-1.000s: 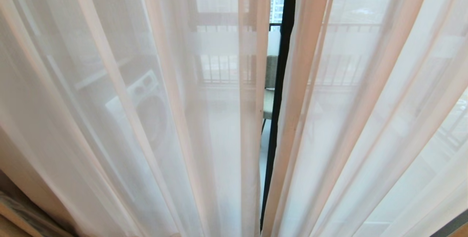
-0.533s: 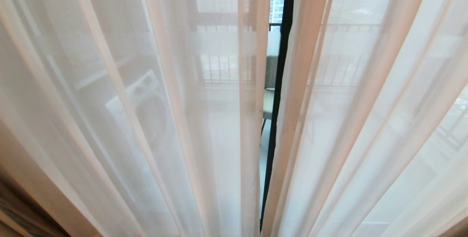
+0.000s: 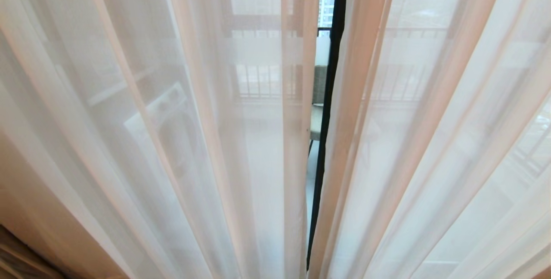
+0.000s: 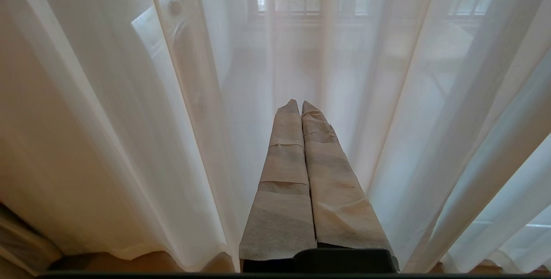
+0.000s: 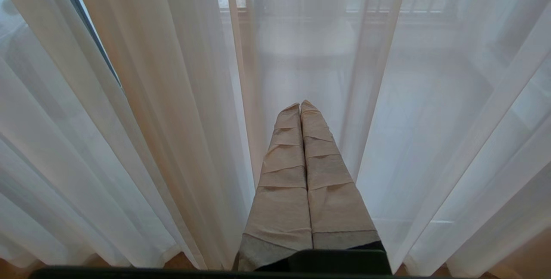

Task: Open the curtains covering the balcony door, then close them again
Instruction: Pull the outer curtains open on both sides

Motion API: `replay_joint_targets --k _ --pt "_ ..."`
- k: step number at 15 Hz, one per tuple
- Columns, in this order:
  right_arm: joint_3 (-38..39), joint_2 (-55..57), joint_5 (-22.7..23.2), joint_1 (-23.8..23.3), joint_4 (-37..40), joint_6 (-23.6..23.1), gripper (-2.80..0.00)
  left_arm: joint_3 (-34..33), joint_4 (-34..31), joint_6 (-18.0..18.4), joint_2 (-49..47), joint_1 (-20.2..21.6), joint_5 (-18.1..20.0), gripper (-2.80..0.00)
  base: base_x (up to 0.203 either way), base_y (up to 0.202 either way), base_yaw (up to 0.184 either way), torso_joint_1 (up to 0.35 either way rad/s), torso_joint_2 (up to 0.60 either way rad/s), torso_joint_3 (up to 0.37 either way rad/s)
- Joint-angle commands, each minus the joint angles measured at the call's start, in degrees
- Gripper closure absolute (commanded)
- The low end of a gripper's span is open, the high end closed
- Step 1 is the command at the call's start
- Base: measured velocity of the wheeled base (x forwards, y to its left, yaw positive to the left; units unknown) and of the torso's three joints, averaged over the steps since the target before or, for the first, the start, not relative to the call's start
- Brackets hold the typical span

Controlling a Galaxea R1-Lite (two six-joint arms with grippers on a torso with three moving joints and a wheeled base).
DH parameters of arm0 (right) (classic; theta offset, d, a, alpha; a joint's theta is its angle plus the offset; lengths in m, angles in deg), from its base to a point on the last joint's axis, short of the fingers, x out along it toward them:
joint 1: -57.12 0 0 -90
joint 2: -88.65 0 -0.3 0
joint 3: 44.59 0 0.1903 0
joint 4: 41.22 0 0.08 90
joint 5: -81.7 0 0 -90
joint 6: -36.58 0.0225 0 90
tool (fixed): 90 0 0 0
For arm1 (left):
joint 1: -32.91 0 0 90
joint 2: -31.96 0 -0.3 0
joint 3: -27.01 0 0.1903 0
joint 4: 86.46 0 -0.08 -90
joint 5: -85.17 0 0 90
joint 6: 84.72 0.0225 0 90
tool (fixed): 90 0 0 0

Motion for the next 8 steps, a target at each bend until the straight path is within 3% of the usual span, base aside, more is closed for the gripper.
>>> replay_joint_targets --k 1,8 --pt "0.0 0.0 0.0 -0.1 0.0 0.0 0.0 0.0 0.0 0.0 0.0 0.0 0.0 0.0 0.0 0.0 0.0 0.0 0.0 0.0" --pt "0.0 0.0 0.0 -0.1 0.0 0.0 0.0 0.0 0.0 0.0 0.0 0.0 0.0 0.0 0.0 0.0 0.0 0.0 0.0 0.0"
